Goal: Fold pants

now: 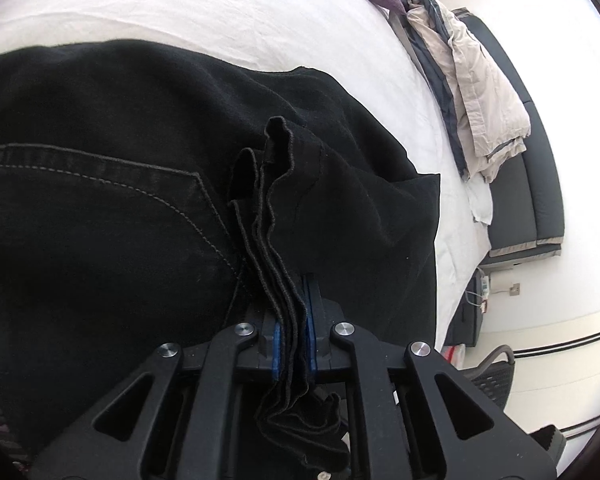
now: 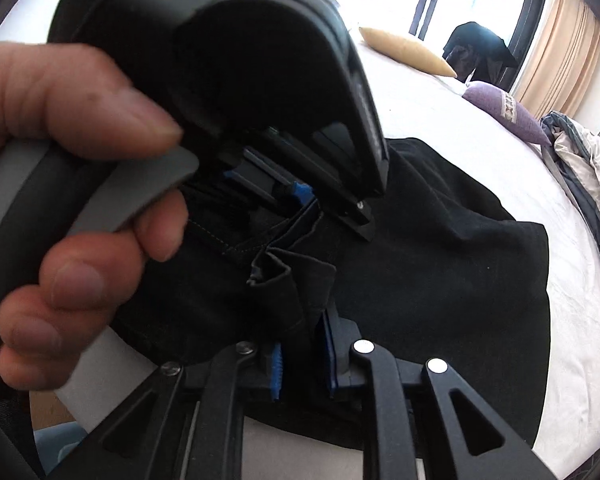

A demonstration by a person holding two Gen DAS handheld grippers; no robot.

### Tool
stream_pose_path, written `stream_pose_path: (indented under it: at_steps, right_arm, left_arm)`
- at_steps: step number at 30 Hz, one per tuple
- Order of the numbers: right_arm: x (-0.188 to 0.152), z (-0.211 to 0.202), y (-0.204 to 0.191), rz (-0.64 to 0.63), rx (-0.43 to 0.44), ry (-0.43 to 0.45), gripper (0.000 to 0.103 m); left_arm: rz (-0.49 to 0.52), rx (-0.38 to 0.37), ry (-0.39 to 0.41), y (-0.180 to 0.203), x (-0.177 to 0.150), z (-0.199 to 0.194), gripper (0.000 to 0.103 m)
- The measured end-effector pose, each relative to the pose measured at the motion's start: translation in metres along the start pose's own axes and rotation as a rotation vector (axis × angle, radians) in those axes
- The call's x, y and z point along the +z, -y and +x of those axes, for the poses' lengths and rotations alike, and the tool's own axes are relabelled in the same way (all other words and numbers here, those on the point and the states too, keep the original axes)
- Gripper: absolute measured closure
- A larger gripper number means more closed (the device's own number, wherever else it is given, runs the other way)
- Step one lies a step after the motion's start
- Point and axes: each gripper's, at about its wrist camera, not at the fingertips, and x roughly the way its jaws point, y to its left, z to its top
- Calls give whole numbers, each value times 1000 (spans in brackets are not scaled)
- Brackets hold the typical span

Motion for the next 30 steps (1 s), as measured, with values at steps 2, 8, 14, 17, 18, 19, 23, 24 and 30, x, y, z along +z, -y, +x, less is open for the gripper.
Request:
stream_pose_path:
  at_steps: [2, 8, 14, 17, 18, 19, 23, 24, 30]
  right_arm:
    - [0, 2, 6, 29, 16, -10, 71]
    - [-2, -8, 24, 130, 121, 2, 38]
    - [-14, -50, 78, 272, 297, 57, 38]
    - [-25, -59, 150, 486, 390, 95, 38]
    - [-30, -58, 174, 555, 406, 106, 38]
    - [-33, -60, 191, 613, 422, 121, 38]
    - [-29, -29, 252, 753, 636, 167, 38]
    - [-25, -16, 261, 774, 679, 162, 38]
    - [4, 76, 268, 768, 969, 3, 38]
  left_arm:
    - [15, 27, 7, 0, 0, -13, 94]
    - [14, 186, 97, -5, 14, -55, 92]
    - [98, 54, 153, 27, 13, -73, 92]
    - [163, -14, 101, 49, 2, -48, 92]
    - [182, -17, 72, 54, -5, -36, 92]
    - [201, -17, 43, 58, -13, -24, 92]
    - [237, 58, -47, 57, -49, 18, 92]
    - [233, 62, -48, 53, -55, 23, 92]
    - [213, 28, -40, 40, -63, 18, 92]
